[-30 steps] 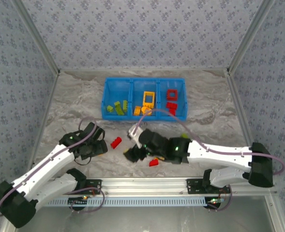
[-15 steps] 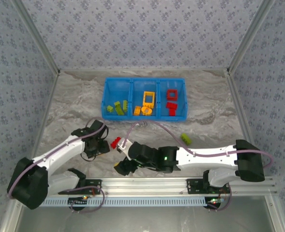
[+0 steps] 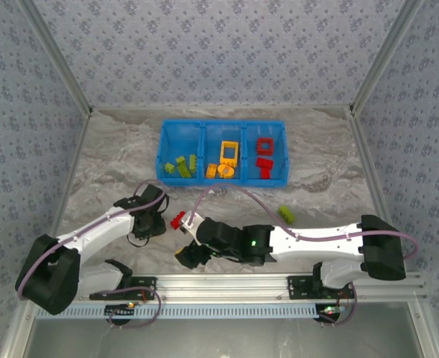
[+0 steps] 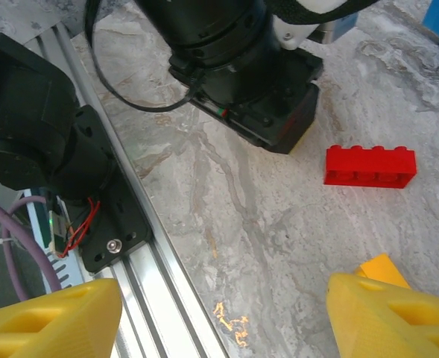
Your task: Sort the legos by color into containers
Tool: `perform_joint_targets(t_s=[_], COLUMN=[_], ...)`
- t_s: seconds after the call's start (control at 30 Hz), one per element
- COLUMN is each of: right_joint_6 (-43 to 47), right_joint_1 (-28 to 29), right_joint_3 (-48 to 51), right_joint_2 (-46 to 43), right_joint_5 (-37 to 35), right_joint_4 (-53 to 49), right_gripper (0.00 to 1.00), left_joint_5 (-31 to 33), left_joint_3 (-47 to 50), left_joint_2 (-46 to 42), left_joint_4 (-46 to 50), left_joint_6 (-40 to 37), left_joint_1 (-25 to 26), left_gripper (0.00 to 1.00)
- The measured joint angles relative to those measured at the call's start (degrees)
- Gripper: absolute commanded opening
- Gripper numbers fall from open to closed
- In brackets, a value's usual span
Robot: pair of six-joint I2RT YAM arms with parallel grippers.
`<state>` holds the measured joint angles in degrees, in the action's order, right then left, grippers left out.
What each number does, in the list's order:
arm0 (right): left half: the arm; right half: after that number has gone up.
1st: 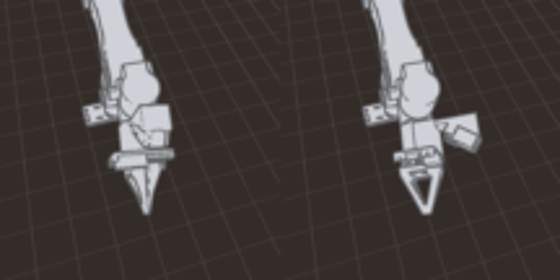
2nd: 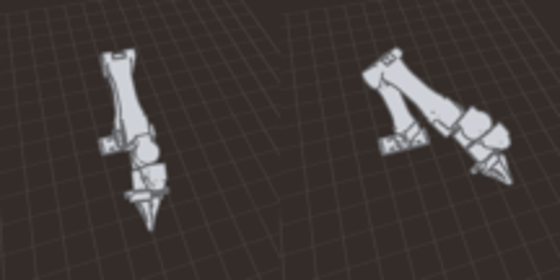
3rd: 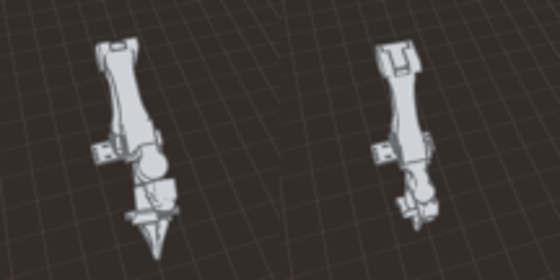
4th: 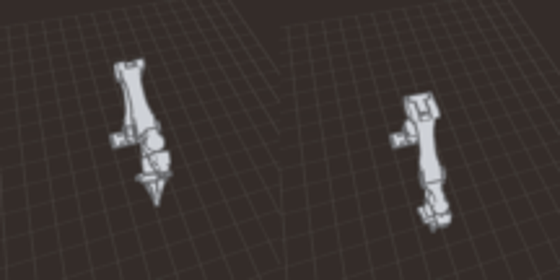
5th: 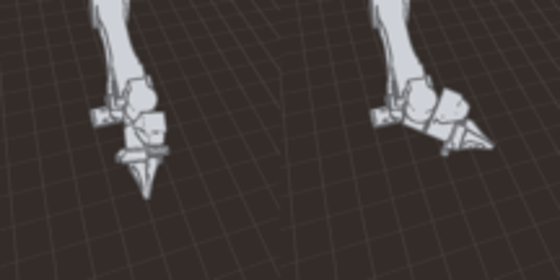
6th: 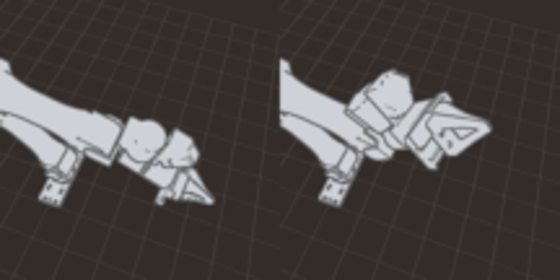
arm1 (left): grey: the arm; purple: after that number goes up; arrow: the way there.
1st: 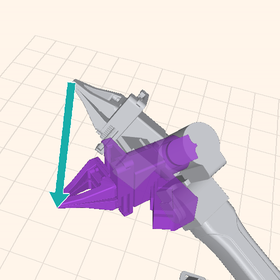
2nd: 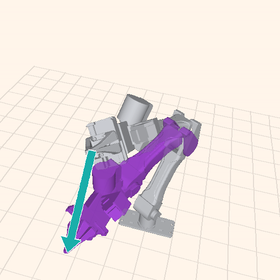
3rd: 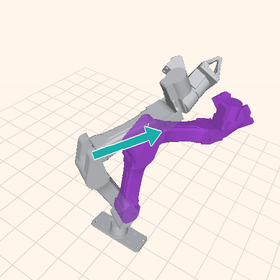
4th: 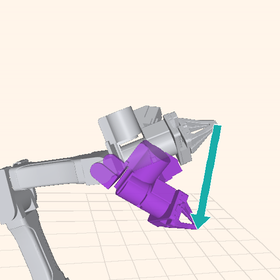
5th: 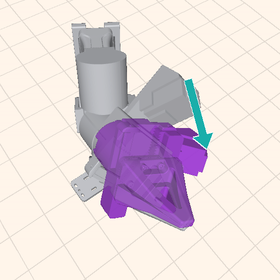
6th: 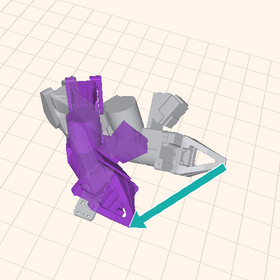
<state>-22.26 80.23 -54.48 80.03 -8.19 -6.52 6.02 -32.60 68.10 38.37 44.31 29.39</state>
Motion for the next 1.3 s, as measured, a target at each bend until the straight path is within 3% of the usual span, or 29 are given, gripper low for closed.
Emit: perform_joint_targets(t_s=[0.13,0.27,0.37,0.57,0.93,1.1,1.3], right_joint_6=[0.02,0.02,0.00,-1.09,-2.95,-3.28,-4.11], right_joint_1=[-0.52,-4.37,-8.31,-13.79,-19.76,-21.46,-22.14], right_joint_3=[-1.53,-2.58,-4.92,-8.07,-7.26,-0.63,0.63], right_joint_2=[-1.40,-6.95,-10.21,-12.92,-14.82,-18.32,-20.00], right_joint_5=[-4.90,-11.04,-15.89,-22.86,-24.15,-23.98,-23.96], right_joint_4=[-2.89,-5.55,-6.95,-9.81,-13.20,-11.32,-11.28], right_gripper=[0.74,0.74,0.74,0.74,0.74,0.74,0.74], left_joint_5=[0.87,1.53,2.19,2.16,5.18,7.34,9.51], left_joint_3=[-7.41,-23.85,-37.31,-54.23,-78.86,-85.44,-92.21], left_joint_2=[-2.01,0.72,7.08,22.32,51.78,58.99,64.98], left_joint_4=[5.95,9.60,10.49,10.95,14.21,16.13,17.59], left_joint_6=[-0.98,-3.08,-5.16,-9.31,-14.14,-14.14,-14.12], left_joint_1=[1.53,5.60,9.66,13.60,13.73,12.39,11.30], left_gripper=[0.23,0.23,0.23,0.23,0.24,0.24,0.24])
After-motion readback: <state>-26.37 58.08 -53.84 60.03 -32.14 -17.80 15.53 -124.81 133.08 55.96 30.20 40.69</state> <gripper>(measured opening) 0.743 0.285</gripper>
